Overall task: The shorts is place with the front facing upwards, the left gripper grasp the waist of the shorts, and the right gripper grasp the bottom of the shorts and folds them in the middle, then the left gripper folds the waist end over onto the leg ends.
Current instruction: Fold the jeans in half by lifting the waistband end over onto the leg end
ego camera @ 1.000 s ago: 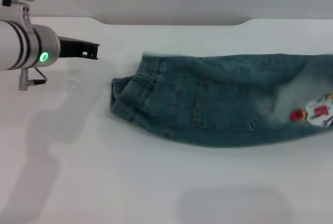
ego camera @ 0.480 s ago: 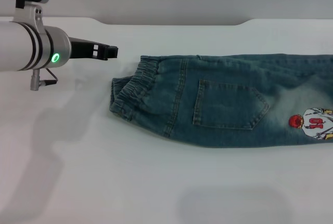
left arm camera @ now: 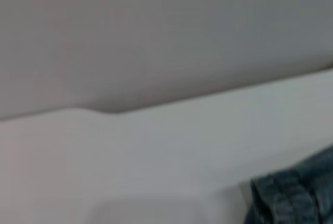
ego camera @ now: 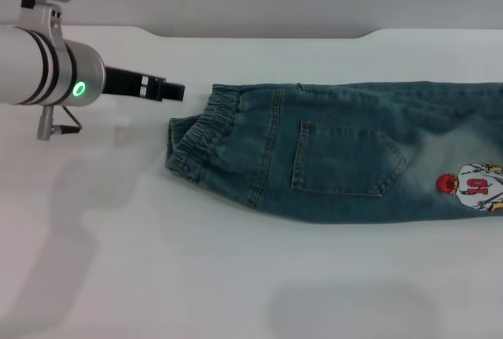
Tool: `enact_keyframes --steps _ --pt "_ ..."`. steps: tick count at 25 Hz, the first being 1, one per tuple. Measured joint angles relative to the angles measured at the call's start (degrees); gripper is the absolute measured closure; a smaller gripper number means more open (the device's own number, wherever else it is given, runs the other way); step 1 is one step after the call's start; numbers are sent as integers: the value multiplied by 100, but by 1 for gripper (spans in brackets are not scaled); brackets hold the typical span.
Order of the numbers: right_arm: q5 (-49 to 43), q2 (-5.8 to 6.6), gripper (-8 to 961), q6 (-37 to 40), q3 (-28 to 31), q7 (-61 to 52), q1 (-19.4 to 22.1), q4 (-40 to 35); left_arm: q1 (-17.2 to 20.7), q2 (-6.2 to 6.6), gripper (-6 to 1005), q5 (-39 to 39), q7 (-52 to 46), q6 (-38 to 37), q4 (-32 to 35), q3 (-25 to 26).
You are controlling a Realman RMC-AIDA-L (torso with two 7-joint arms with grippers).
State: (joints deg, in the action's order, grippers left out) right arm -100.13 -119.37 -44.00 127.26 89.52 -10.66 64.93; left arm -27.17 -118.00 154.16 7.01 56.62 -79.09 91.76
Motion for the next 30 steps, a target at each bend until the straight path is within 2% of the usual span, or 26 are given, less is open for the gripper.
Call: enact_keyframes --steps 1,3,7,8,11,14,15,18,22,25,30 --pt "333 -6 225 159 -140 609 2 -217 -10 0 147 0 6 64 -2 0" --pt "1266 -22 285 364 -464 2059 1 -813 -10 0 149 0 6 64 -2 0" --pt "4163 1 398 180 -1273 5419 -166 -2244 -41 1 152 0 24 290 -19 10" --pt "4915 15 422 77 -1490 6172 -249 -2540 -99 4 152 -3 28 775 -132 61" --pt "6118 5 494 -47 -1794 7434 -459 -3008 -99 4 155 -3 28 775 -132 61" --pt "6308 -18 566 -44 -1997 7644 -669 -3337 -180 5 157 -6 15 1109 -211 68" --pt "6239 -19 590 -32 -2054 7560 -744 -3468 -348 -13 158 -13 -6 1450 -229 45" --pt "6123 -21 682 -22 -2087 7351 -834 -3682 -365 -16 160 -41 -7 1468 -199 39" --pt "5997 -22 817 -48 -2092 7088 -767 -3695 -490 -20 163 -239 -6 1501 199 10" --pt "5895 -21 955 -53 -2091 6952 -732 -3690 -564 -14 165 -246 -6 1518 386 8" --pt "5796 -21 955 -48 -2096 6830 -724 -3710 -651 -27 169 -266 -7 1553 545 8"
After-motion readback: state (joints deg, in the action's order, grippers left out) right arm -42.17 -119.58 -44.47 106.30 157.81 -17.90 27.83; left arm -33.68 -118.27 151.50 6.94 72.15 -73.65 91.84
